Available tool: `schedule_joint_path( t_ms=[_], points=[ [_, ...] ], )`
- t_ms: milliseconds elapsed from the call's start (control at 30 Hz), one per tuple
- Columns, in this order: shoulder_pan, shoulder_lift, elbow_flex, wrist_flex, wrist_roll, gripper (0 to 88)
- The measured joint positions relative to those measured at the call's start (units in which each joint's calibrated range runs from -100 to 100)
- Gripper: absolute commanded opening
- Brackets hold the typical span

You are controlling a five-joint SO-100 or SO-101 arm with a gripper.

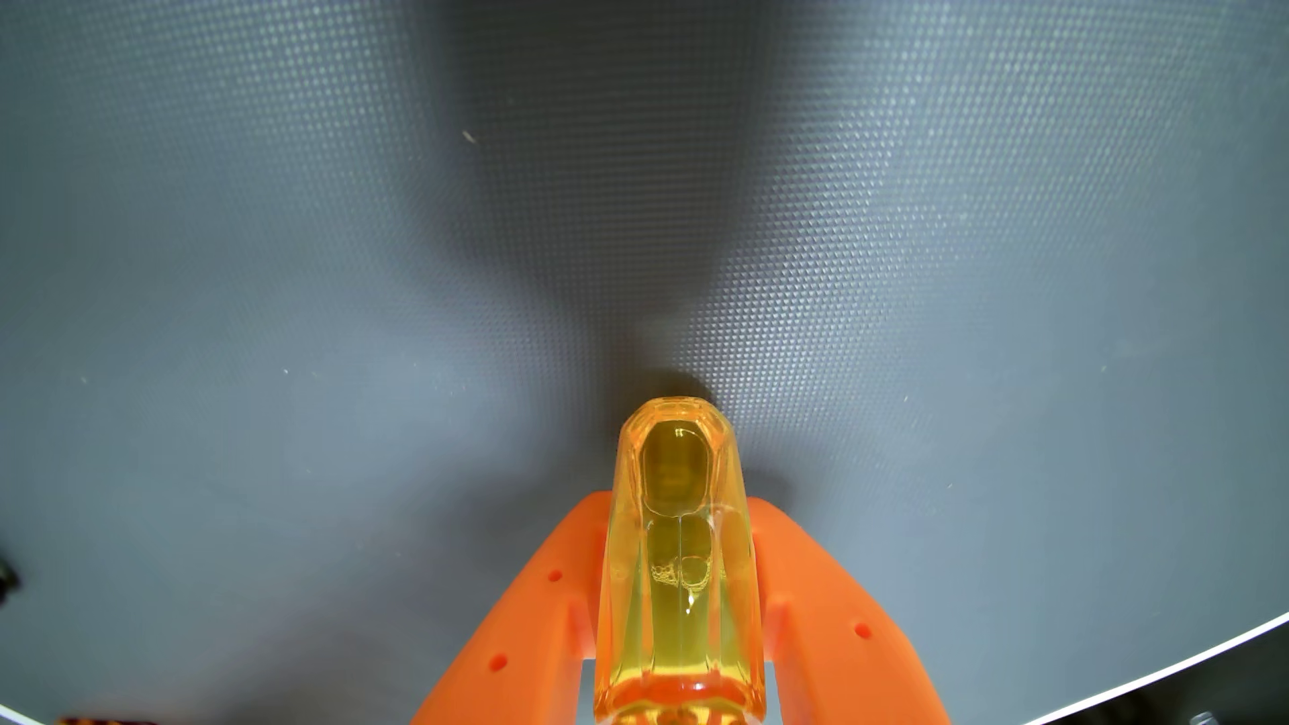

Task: Grab the eyedrops

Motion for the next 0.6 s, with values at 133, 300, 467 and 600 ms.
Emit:
schedule_joint_path(
  t_ms=[133, 300, 467, 600],
  points=[
    [0.0, 0.0, -0.72, 0.0, 4.5, 0.6],
    [1.2, -2.29, -1.72, 4.97, 8.58, 0.6],
    [2.62, -10.6, -1.81, 7.85, 12.61, 0.6],
    [2.92, -15.43, -1.17, 8.63, 16.43, 0.6]
  ],
)
